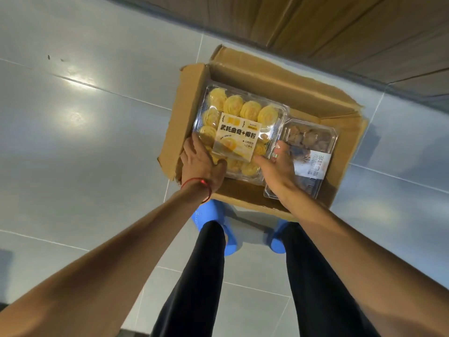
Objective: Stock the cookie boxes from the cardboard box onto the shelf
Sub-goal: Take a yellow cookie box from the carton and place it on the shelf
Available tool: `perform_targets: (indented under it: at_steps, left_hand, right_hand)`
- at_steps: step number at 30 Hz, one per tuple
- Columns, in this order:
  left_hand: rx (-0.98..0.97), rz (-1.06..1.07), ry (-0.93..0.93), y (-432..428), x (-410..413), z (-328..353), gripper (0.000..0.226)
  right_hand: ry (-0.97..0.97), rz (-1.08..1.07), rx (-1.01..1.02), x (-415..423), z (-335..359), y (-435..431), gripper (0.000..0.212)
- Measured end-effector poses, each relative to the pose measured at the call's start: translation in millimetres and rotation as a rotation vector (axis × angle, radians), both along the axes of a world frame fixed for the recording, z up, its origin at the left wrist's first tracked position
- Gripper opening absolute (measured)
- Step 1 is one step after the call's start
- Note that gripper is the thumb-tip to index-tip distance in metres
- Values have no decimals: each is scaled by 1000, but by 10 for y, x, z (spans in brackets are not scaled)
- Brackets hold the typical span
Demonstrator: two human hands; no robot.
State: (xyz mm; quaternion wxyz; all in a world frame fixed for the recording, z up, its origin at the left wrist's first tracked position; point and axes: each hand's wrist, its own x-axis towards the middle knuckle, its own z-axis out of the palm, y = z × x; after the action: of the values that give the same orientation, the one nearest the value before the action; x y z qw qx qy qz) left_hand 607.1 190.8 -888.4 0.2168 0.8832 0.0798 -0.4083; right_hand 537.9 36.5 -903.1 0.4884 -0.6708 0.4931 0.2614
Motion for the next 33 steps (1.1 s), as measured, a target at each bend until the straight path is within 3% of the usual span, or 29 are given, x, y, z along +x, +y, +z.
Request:
perform_targets:
  at_steps: [2,10,14,19,21,26,33]
  left_hand:
    - [9,29,-14,-39,-16,-31,95]
    - [66,184,-81,-163,54,-162,84]
    - [40,300,-66,-186,196,-220,67]
    - [-14,368,7,-104,147,-117,65]
    - [-18,449,64,-58,117,-2,50]
    - [-25,576,-36,9,50,492,36]
    - [-120,879,-24,42,-380,1452,26]
  right_hand:
    - [23,-20,35,59,87,12,106]
    - [42,-10,43,161,26,-10,87]
    - [46,-9,53,129,-26,-19,102]
    - [46,-101,68,115,52,-40,111]
    - [49,-85,70,82,189,-78,114]
    - [5,-11,87,-28,701,-161,115]
    - [-94,189,111,-104,1646,-340,73]
